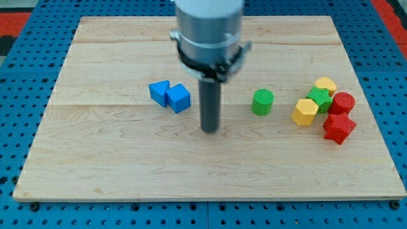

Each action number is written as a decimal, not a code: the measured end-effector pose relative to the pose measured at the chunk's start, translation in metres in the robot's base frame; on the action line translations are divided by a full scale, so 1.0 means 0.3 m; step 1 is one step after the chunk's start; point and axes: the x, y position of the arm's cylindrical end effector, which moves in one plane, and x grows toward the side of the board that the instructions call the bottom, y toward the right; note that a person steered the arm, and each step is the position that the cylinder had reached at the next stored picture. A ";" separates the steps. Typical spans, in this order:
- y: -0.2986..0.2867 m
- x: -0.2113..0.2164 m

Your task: Group up the blue blocks and red circle at the center left side of the board

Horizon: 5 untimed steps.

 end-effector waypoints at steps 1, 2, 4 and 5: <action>0.348 0.203; 0.736 0.126; 0.913 -0.160; 0.737 -0.258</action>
